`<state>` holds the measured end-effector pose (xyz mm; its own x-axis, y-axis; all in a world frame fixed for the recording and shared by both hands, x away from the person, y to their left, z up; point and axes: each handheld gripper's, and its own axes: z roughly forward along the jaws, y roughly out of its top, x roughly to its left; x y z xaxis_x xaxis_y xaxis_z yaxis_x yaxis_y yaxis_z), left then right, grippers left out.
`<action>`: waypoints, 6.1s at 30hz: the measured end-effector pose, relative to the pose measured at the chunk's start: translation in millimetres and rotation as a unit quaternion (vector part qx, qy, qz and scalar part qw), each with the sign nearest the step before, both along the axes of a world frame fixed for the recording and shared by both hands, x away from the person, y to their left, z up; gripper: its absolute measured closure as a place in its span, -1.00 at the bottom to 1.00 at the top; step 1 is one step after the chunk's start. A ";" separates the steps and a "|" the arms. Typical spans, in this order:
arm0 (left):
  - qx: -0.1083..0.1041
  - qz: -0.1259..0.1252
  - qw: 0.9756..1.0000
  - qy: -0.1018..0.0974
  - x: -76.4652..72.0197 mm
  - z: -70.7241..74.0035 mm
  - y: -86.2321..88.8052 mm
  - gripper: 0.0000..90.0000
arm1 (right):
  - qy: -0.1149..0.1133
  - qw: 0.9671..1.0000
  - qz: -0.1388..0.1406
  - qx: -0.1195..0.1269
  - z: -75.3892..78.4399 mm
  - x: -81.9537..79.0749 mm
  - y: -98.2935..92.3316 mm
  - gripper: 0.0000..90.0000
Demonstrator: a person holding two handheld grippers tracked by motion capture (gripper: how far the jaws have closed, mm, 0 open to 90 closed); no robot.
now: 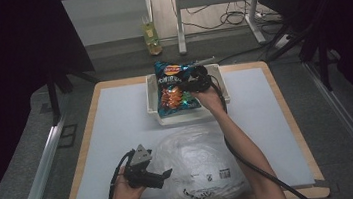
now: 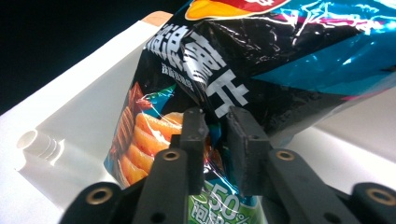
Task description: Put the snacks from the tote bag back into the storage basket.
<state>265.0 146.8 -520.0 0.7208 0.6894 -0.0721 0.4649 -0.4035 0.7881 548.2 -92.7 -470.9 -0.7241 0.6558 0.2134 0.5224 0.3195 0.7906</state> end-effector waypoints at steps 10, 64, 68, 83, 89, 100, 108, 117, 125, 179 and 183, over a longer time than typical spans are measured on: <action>0.002 0.004 1.000 0.000 0.1 -0.1 -1.2 -0.98 | -0.010 1.000 0.001 0.001 6.2 -8.6 -6.3 0.41; -0.034 0.007 0.999 -0.020 -0.6 3.0 0.6 -0.93 | -0.049 0.997 0.045 -0.037 29.3 -91.2 -29.3 -0.39; -0.037 0.006 0.999 -0.018 -1.0 3.4 1.1 -0.91 | -0.055 0.997 0.050 -0.037 29.7 -97.9 -31.6 -0.41; -0.038 0.005 0.999 -0.013 -0.8 4.3 2.5 -0.93 | -0.069 0.994 0.074 -0.037 25.6 -125.6 -40.7 -0.47; -0.046 0.010 0.999 -0.016 -1.3 5.9 3.0 -0.93 | -0.074 0.993 0.083 -0.043 22.7 -135.0 -45.3 -0.50; -0.045 0.010 0.999 -0.026 -2.0 4.7 4.9 -0.97 | -0.069 0.993 0.085 -0.048 17.3 -147.4 -54.1 -0.57; -0.051 0.016 0.998 -0.021 -1.7 4.8 6.5 -0.98 | -0.067 0.993 0.083 -0.055 13.4 -154.3 -62.1 -0.58; -0.054 0.025 0.998 -0.019 -0.9 4.5 9.6 -0.98 | -0.060 0.993 0.084 -0.052 7.5 -164.5 -67.9 -0.61; -0.049 0.030 0.998 -0.021 -0.5 4.0 11.0 -0.98 | -0.058 0.993 0.091 -0.055 6.3 -176.8 -70.7 -0.66; -0.034 0.065 0.997 -0.026 -21.0 7.2 36.4 -0.97 | -0.062 0.993 0.072 -0.071 -4.1 -241.8 -122.2 -0.84; -0.036 0.070 0.997 -0.026 -22.6 7.4 41.3 -0.97 | -0.063 0.993 0.072 -0.070 -5.1 -245.5 -124.2 -0.85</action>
